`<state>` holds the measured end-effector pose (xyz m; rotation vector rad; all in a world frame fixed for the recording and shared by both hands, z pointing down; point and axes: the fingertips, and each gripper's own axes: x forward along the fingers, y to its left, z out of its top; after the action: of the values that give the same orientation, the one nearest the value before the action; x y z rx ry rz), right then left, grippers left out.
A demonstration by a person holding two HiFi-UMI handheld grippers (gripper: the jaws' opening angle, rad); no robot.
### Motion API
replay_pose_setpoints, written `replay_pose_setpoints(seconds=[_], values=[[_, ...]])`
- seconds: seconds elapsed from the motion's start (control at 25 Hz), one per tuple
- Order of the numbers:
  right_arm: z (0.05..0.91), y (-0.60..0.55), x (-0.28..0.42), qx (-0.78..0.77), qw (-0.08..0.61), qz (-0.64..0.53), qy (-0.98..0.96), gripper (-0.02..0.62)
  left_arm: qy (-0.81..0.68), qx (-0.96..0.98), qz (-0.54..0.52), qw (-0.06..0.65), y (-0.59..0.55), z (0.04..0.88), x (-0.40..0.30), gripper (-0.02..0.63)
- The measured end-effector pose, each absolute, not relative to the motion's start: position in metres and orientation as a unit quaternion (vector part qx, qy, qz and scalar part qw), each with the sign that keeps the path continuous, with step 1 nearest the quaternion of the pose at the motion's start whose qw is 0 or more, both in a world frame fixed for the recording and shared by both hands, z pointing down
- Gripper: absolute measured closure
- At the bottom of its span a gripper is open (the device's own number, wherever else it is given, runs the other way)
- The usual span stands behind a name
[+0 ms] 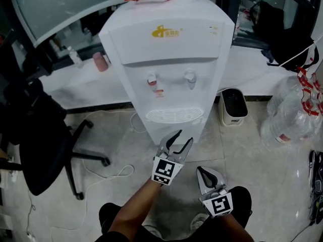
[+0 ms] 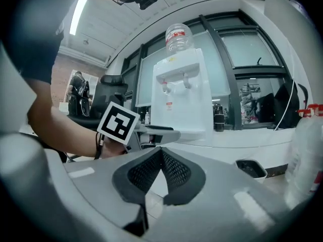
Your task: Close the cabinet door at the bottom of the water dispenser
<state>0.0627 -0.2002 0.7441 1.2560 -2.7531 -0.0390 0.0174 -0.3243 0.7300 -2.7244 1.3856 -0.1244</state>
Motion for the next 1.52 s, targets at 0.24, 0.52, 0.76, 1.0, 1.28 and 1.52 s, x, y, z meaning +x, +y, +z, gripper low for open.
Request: replay_pose_setpoints(seconds=[0.24,0.52,0.76,1.0,1.28,1.52], values=[[0.722,-0.191,0.037,0.401,0.074,-0.036,-0.912,0.591,0.465,-0.882,-0.015,0.073,-0.281,0.684,-0.013,0.588],[0.597,-0.183,0.028,0.409,0.065,-0.013,-0.910,0.592,0.466,-0.882,-0.051,0.046,-0.218,0.599,-0.034,0.589],[0.457,-0.167,0.033,0.401,0.079,-0.013,-0.912,0.592,0.484,-0.874,-0.041,-0.026,-0.157,0.476,-0.043,0.588],[0.330,-0.146,0.026,0.395,0.093,-0.022,-0.914,0.592,0.495,-0.865,-0.042,-0.066,-0.128,0.357,-0.049,0.587],[0.255,-0.129,0.035,0.406,0.104,-0.022,-0.908,0.592,0.513,-0.855,-0.026,-0.069,-0.107,0.271,-0.055,0.586],[0.226,-0.122,0.036,0.406,0.089,-0.043,-0.909,0.594,0.530,-0.846,-0.036,-0.047,-0.099,0.253,-0.065,0.586]])
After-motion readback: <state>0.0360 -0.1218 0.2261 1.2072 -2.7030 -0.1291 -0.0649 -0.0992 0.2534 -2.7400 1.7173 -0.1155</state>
